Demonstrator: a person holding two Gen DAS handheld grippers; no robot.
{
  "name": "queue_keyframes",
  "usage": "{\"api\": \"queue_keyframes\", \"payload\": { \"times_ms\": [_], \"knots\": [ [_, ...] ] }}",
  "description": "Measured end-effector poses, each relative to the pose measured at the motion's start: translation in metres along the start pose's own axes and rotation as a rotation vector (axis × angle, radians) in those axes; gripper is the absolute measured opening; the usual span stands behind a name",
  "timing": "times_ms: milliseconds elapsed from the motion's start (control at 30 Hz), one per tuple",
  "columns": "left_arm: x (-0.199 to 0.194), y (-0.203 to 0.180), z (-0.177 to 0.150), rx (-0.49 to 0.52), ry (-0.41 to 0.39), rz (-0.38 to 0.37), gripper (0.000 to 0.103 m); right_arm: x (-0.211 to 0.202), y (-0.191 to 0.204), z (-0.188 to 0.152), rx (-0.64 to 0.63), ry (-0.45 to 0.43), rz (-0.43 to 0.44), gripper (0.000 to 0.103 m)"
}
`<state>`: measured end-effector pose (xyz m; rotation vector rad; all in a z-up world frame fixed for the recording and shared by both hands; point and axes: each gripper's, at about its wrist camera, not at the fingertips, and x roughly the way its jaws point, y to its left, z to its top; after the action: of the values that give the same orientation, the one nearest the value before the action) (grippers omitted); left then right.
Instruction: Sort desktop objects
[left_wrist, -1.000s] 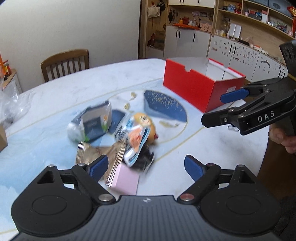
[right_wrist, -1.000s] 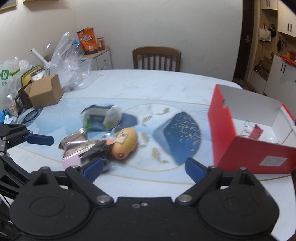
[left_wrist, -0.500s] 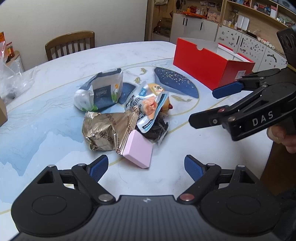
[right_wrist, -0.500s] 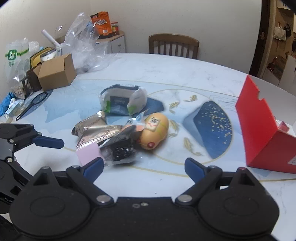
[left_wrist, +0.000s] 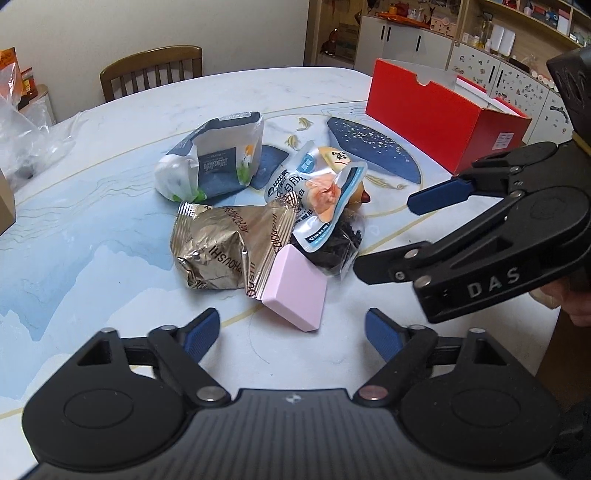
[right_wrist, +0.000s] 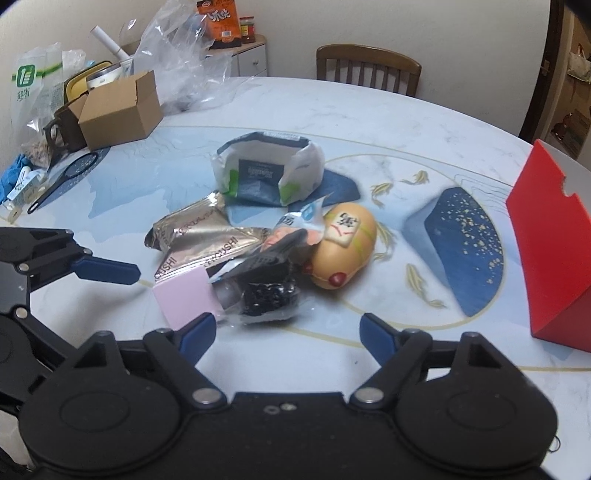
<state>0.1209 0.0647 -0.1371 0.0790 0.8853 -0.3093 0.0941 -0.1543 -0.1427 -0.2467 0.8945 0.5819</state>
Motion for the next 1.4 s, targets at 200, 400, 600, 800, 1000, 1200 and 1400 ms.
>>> {"api": "queue_keyframes", "payload": {
  "times_ms": [200,400,600,800,1000,1200,1400],
  "knots": [
    [0.001,0.002,0.001,-0.013,0.011,0.006,0.055,0.009,0.005,0.005,-0.008,0.010,0.008,0.078],
    [0.002,0.007,0.003,-0.050,0.016,0.009,0.042,0.017,0.007,0.011,0.015,0.032,0.026,0.071],
    [0.002,0.008,0.007,-0.071,0.016,-0.001,0.033,0.020,0.009,0.014,0.024,0.042,0.047,0.053],
    [0.001,0.008,0.008,-0.098,0.017,-0.020,0.023,0.016,0.005,0.011,0.026,0.043,0.045,0.029],
    [-0.002,0.005,0.008,-0.103,0.011,-0.045,0.017,0.009,0.006,0.007,0.005,0.028,0.031,0.013],
    [-0.006,0.000,0.006,-0.107,0.013,-0.082,0.012,-0.007,0.002,-0.001,-0.007,0.006,0.011,0.003],
    [-0.010,-0.006,-0.001,-0.107,0.021,-0.113,0.011,-0.019,-0.011,-0.016,0.009,0.009,0.013,0.003]
  ]
}}
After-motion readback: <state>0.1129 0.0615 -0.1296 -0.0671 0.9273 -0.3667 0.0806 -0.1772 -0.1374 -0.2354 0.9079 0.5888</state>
